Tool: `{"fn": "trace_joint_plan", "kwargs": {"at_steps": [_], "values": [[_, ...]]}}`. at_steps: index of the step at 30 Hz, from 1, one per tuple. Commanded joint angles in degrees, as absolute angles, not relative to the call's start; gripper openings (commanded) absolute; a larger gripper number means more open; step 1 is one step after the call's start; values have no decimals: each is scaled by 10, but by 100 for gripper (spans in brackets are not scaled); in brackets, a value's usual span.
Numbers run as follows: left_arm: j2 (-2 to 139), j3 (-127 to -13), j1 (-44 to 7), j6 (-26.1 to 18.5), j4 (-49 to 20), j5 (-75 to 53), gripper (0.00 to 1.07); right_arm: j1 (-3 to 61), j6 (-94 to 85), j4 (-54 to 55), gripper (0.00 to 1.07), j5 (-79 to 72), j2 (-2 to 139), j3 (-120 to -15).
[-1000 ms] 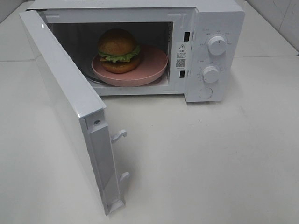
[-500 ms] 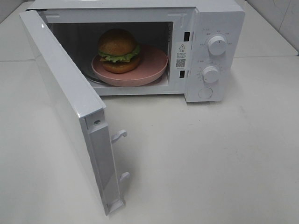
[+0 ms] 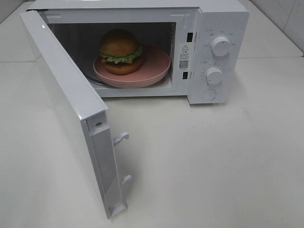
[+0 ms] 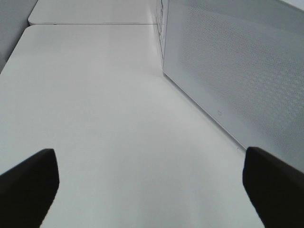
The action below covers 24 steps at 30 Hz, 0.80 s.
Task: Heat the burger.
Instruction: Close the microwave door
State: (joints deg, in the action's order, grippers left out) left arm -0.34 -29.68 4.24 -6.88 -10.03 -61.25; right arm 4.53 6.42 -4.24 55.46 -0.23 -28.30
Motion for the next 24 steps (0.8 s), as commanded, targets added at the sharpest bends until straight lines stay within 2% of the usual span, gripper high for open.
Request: {"fn": "trace_joint_plan", "kwargs": {"at_steps": [1,5,11,13,14,16,17,18,19,21,22,24], "values": [[-5,-310,39,-60,-91,-577,98,42,58,-43,68,551,-18,-281],[2,-310,39,-60,-80,-527,97,42,58,-43,68,551,-18,-281],[46,-300,39,-60,-78,-414,85,42,58,-43,68,551,-18,-281],[66,-283,39,-61,-78,-359,73,42,58,-43,68,551,-18,-281],[66,-283,39,-61,-78,-359,73,42,58,-43,68,551,-18,-281],[88,-260,39,-61,-78,-301,60,42,58,-43,68,551,-18,-281],[88,-260,39,-61,-78,-301,60,42,58,-43,68,551,-18,-281],[103,-242,39,-61,-78,-265,52,42,58,-43,68,551,-18,-281],[103,-242,39,-61,-78,-265,52,42,58,-43,68,551,-18,-281],[126,-219,39,-61,-78,-207,39,42,58,-43,68,551,-18,-281],[126,-219,39,-61,-78,-207,39,42,58,-43,68,551,-18,-281],[150,-198,39,-61,-83,-145,26,42,58,-43,67,551,-18,-281]]}}
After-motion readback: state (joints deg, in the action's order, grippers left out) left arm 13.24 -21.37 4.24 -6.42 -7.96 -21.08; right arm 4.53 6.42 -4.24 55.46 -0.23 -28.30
